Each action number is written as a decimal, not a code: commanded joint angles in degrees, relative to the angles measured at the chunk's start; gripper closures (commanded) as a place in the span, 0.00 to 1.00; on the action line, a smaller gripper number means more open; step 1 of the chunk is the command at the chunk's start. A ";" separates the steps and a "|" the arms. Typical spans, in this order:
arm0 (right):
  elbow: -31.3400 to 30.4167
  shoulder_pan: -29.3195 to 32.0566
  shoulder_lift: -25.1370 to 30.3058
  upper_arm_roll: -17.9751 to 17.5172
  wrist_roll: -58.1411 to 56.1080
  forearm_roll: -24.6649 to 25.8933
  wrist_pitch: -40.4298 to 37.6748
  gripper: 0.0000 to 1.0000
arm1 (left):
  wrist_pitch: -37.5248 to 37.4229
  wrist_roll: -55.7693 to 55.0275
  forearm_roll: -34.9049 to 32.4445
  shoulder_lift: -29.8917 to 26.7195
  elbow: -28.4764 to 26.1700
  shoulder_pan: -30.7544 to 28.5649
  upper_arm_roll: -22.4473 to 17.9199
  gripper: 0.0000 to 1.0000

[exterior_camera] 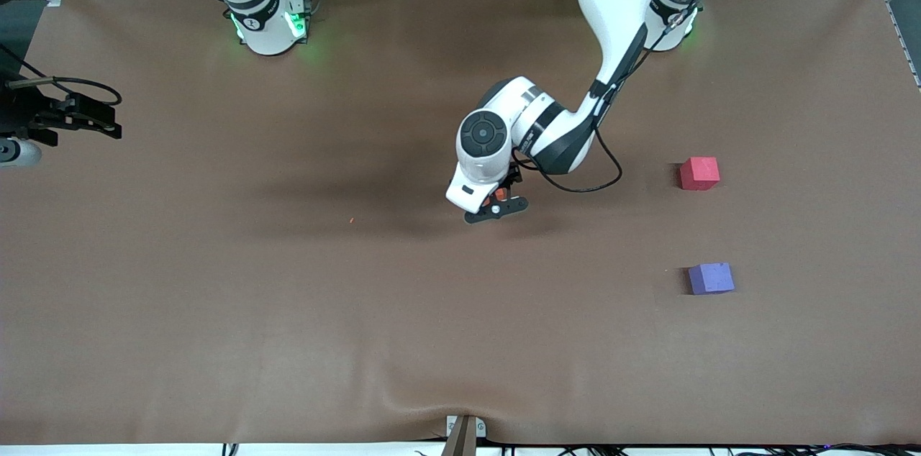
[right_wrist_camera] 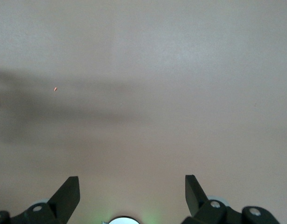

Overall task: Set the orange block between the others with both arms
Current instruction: 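Reach the left gripper to the orange cube and grasp it, then carry the orange cube with the left gripper toward the pink cube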

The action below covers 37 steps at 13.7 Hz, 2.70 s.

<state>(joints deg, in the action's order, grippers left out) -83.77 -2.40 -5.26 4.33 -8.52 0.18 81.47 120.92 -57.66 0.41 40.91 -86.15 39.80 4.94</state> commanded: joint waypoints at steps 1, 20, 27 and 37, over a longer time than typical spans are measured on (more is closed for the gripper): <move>0.36 -0.41 -0.19 0.16 -0.01 0.43 0.00 0.00 | 1.68 -1.66 -0.76 -1.10 -2.79 0.28 -0.46 0.00; 0.36 -0.41 -0.45 0.16 -0.01 0.35 0.09 0.00 | 3.97 -0.71 -4.10 0.84 -2.62 0.38 -0.72 1.00; 0.36 -0.41 -0.45 0.16 -0.01 0.35 0.09 0.00 | -3.24 20.36 -4.19 -6.37 -3.15 -14.90 -0.63 1.00; 0.36 -0.41 -0.45 0.16 -0.01 0.35 0.09 0.00 | 2.89 53.51 -7.70 -15.25 -19.04 -40.83 -0.46 1.00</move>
<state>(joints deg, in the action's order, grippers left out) -83.77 -2.48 -5.57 4.33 -8.52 0.18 81.54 119.50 -6.83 -4.95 28.51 -99.48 1.95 3.61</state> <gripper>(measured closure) 0.000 0.441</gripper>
